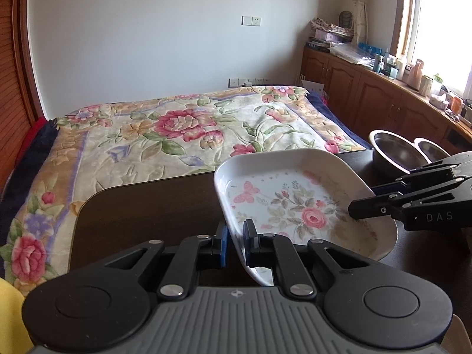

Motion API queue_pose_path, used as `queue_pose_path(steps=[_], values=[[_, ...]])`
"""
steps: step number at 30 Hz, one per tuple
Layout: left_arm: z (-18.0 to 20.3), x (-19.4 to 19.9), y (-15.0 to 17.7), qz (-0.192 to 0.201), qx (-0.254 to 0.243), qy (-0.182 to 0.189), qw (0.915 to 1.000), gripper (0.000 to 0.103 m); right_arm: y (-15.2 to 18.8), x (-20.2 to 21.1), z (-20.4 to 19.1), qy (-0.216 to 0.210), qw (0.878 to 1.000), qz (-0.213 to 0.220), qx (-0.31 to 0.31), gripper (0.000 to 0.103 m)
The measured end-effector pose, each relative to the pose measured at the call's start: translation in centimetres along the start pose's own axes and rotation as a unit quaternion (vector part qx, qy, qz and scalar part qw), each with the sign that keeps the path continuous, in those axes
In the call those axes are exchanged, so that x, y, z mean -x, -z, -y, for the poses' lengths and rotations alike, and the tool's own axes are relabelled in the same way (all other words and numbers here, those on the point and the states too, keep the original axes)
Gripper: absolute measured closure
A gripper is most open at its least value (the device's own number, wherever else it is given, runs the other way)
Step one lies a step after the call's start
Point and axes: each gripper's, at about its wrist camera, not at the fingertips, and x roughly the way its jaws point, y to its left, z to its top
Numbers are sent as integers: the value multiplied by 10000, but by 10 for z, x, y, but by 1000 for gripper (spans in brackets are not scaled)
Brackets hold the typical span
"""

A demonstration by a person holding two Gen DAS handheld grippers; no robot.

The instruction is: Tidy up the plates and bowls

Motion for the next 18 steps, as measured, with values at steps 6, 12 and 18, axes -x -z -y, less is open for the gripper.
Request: queue_pose_path(steps=[6, 12, 18], values=[[12, 25, 8, 97, -26, -68, 9999, 91, 9, 16, -2, -95, 9999, 96, -14, 79], [21, 50, 21, 231, 170, -17, 9996, 91, 23, 38, -5, -203, 9996, 194, -1, 79], [39, 72, 41, 372, 262, 16, 9990, 91, 41, 59, -10, -268, 9993, 242, 87, 79]])
